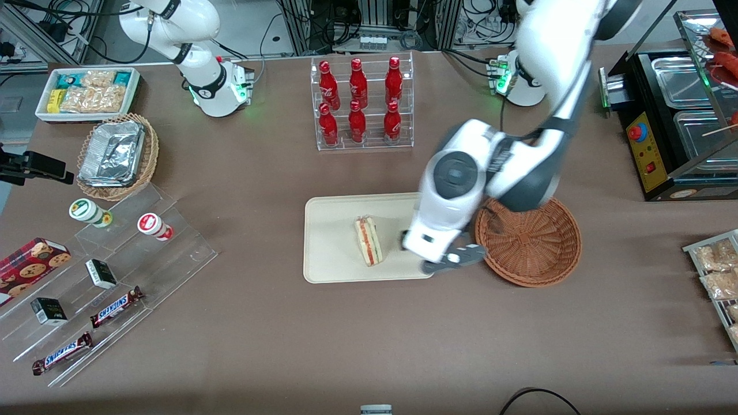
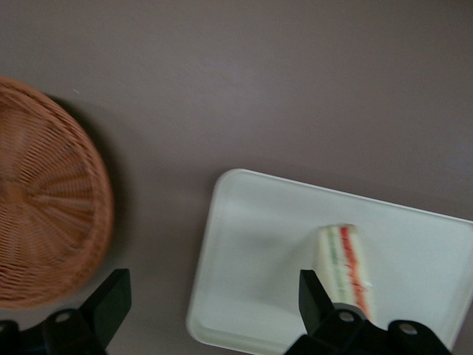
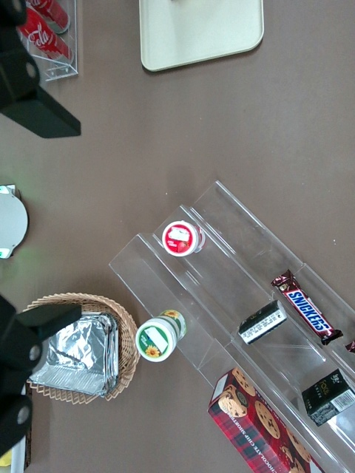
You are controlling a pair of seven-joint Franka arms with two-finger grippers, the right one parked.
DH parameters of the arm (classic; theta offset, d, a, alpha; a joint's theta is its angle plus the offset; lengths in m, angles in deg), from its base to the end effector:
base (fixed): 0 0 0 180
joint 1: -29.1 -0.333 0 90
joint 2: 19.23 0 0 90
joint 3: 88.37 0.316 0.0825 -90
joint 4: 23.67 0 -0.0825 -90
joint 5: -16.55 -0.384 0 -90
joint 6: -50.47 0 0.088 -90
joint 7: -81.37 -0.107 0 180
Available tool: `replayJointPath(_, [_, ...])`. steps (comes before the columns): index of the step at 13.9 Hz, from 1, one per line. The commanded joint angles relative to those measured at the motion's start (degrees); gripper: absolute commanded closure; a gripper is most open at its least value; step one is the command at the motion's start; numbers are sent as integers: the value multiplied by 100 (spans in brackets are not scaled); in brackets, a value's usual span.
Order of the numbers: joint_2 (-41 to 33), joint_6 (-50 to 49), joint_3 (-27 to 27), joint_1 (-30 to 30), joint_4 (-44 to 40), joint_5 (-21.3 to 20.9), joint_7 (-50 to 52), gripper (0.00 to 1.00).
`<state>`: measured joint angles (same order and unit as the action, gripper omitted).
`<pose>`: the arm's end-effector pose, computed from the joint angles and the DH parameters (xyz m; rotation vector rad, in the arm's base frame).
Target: Place sandwich from basket to tray
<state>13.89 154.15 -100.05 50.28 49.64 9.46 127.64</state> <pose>0.6235 -0.3516 0.4178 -3.0906 -0.3614 0.0359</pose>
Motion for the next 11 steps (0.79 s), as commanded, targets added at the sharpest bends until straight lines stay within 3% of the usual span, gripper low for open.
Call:
replayJointPath(1, [-682, -58, -45, -569, 770, 102, -768, 0])
replayJointPath(11, [-2124, -548, -45, -1844, 1774, 137, -3544, 0])
